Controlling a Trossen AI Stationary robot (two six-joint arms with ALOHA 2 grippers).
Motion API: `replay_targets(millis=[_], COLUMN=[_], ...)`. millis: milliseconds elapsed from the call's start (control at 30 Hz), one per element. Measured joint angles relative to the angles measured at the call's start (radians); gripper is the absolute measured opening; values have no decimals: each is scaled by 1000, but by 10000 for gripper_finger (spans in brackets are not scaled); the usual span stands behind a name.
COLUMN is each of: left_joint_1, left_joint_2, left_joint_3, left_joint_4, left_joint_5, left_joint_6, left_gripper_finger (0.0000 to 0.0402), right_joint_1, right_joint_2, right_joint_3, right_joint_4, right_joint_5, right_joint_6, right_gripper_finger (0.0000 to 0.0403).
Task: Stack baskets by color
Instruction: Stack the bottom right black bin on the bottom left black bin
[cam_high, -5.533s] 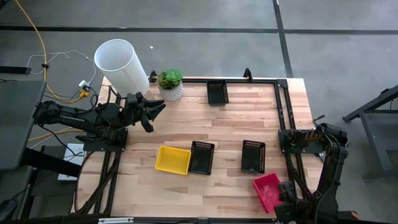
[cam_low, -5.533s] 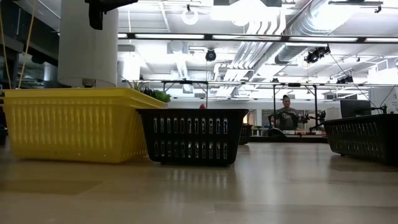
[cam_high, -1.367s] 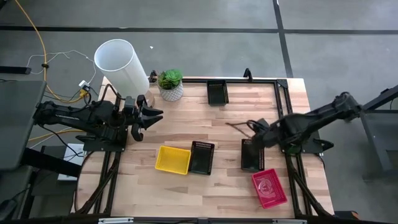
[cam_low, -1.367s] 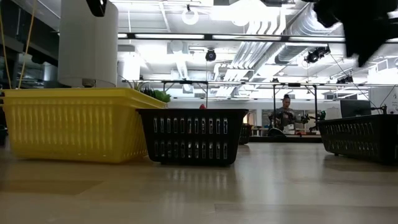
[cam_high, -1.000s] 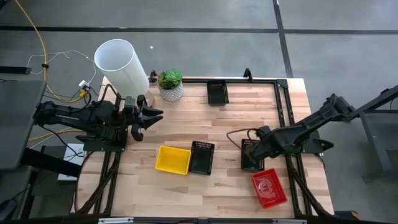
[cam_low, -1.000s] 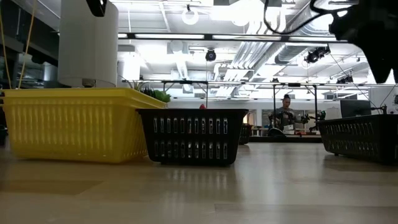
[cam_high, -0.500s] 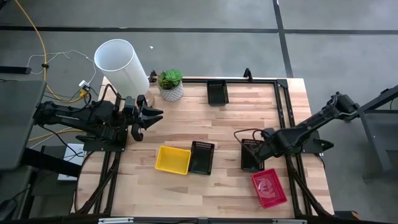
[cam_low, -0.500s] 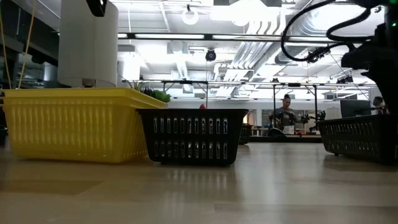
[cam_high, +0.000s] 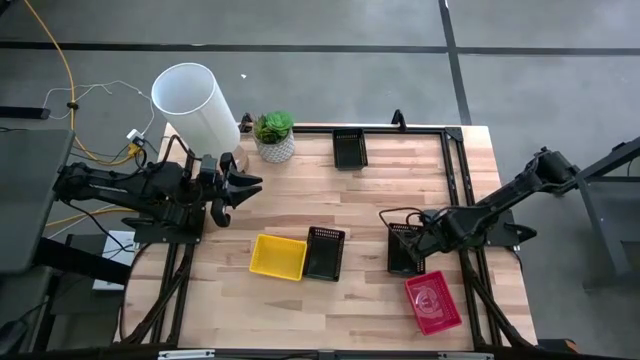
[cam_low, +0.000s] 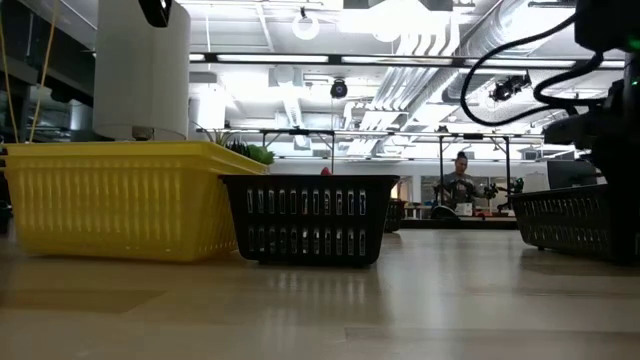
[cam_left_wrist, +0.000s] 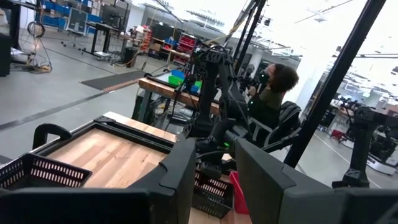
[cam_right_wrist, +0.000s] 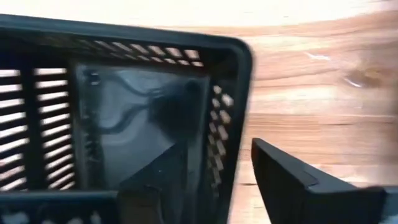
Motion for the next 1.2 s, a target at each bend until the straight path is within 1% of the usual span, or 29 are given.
replay_targets(millis=[67,133,300,333,433,500,600,667,767,900,1067,1133,1200], left_joint_1=[0,0,0,0,0,0,0,0,0,0,0,0,0], left_joint_2=[0,0,0,0,0,0,0,0,0,0,-7,-13,-16], left_joint_3=[0,0,0,0,0,0,0,0,0,0,0,-1,-1], left_joint_4=[0,0,0,0,0,0,0,0,0,-1,-1,-7,-1], left_joint_5=[-5,-13,-20,-21,-22,-22,-22,-22,-22,-22,-22,-22,-22], left_joint_6=[0,0,5,5,4,6,7,7,2,17,61,63,66], left_gripper_finger=[103,103,103,103,103,103,103,103,103,103,103,103,103], right_joint_1=[0,0,0,-1,-16,-33,-60,-77,-104,-120,-110,-106,-106], right_joint_2=[0,0,0,0,-2,-9,-16,-16,-6,61,255,346,432], right_joint_3=[-4,-3,33,48,117,181,301,381,483,571,647,699,766], right_joint_4=[-5,-9,-59,-87,-207,-289,-362,-377,-330,-168,61,102,91], right_joint_5=[-2,0,25,36,62,107,219,302,398,421,410,401,388], right_joint_6=[0,-2,-42,-57,-77,-113,-160,-206,-273,-349,-310,-277,-240], right_gripper_finger=[148,121,20,10,13,5,4,2,2,1,1,1,1])
